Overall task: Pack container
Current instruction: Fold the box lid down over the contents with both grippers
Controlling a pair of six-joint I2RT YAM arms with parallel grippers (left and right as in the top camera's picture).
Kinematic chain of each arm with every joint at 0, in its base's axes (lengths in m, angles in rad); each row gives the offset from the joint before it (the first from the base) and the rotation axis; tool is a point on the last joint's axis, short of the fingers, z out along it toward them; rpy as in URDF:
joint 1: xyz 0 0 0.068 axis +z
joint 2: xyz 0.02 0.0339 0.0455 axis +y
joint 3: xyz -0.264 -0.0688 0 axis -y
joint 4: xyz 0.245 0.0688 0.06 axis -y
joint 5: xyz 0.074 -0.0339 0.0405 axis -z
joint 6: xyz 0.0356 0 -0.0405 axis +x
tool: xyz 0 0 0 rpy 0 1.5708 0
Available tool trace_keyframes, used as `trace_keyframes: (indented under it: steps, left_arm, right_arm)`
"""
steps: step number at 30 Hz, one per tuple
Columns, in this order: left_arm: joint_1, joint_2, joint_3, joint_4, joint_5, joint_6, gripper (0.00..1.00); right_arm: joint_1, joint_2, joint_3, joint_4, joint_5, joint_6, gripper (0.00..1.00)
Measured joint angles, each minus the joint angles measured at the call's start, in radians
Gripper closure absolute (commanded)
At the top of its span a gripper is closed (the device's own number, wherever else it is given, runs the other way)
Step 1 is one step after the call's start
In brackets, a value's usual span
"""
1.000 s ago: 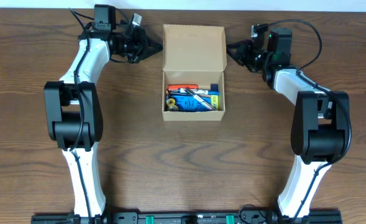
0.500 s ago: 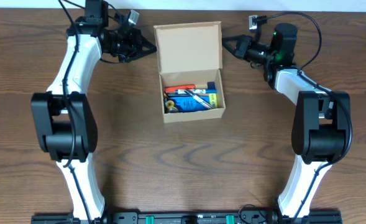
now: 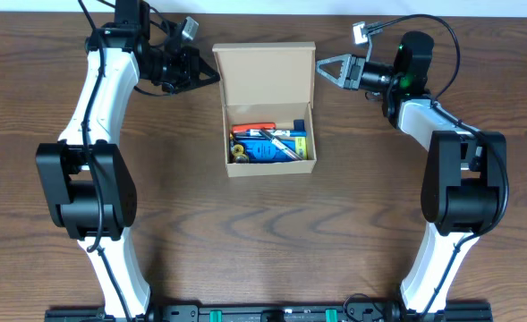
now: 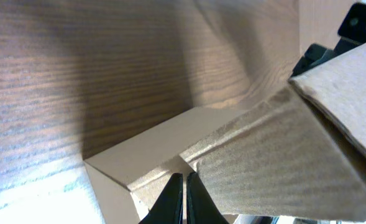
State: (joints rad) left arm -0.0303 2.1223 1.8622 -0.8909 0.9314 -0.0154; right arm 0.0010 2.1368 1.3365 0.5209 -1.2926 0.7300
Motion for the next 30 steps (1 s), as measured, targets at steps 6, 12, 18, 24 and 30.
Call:
trace_keyframes:
  steps: [6, 12, 18, 24, 30]
  left_arm:
    - [0.003, 0.0, 0.001, -0.045, 0.0, 0.05, 0.94]
    - [0.003, -0.011, 0.001, -0.049, -0.018, 0.079, 0.94]
    - [0.002, -0.048, 0.001, -0.051, -0.059, 0.1, 0.94]
    - [0.002, -0.117, 0.001, -0.051, -0.091, 0.121, 0.95]
    - [0.002, -0.151, 0.001, -0.082, -0.094, 0.149, 0.95]
  right_arm:
    - [0.0, 0.0, 0.0, 0.007, -0.077, 0.0, 0.98]
    - [0.0, 0.0, 0.0, 0.049, -0.172, 0.0, 0.99]
    - [0.006, 0.0, 0.0, 0.061, -0.225, 0.0, 0.98]
    - [0.011, 0.0, 0.0, 0.073, -0.241, 0.0, 0.98]
    - [0.015, 0.0, 0.0, 0.074, -0.245, 0.0, 0.98]
